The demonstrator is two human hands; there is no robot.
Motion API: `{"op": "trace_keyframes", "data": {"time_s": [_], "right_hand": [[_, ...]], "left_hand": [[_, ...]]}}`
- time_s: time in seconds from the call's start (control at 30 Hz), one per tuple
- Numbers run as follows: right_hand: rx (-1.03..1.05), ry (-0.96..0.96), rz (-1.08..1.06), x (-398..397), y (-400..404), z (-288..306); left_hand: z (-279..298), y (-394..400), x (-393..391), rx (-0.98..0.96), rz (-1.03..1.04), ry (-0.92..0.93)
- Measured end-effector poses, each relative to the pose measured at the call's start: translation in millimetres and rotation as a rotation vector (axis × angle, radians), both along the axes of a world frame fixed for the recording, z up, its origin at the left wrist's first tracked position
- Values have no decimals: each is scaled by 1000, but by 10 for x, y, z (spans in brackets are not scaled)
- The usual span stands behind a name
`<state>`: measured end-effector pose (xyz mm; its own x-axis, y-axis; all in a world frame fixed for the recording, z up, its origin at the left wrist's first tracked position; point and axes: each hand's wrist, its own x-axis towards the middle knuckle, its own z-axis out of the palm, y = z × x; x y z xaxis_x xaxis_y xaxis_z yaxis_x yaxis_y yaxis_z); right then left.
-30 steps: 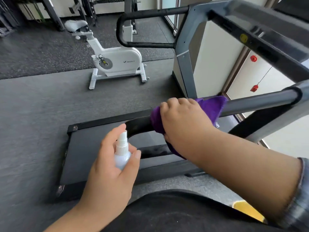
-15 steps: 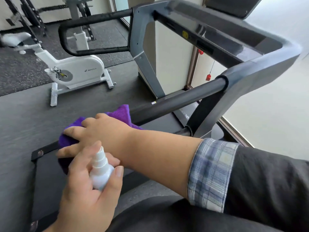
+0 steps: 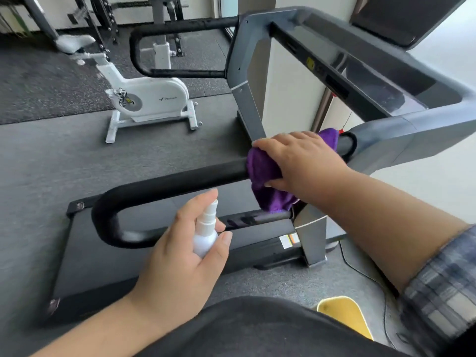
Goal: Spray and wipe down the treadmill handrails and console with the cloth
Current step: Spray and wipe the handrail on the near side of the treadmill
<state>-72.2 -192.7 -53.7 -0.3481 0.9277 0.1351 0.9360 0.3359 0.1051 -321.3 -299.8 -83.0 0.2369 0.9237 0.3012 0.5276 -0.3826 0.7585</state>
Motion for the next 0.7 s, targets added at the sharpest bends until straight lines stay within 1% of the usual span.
{"op": "trace_keyframes", "data": {"time_s": [0.1,0.2,0.3,0.47,0.53,0.63,0.7], "right_hand": [[-26,-16,-64,306,27,33],[3,-84,-41,273,59,-24],[49,-114,22,84,95,-32],[109,-67,194,-579,127,-139],[139,-47,239,-678,145,-186],[103,-18,282,-462,197,-133],[42,11,251,-216,231,-74]], "left_hand": [[-32,-20,142,-32,9,-18],[-8,-70,203,-43,58,-17],[49,-132,250,-80,129,-8],[40,-208,439,-93,175,63],[41,-216,568,-118,187,79],[45,-204,739,-104,185,76],[44,-198,851,-98,189,71]]}}
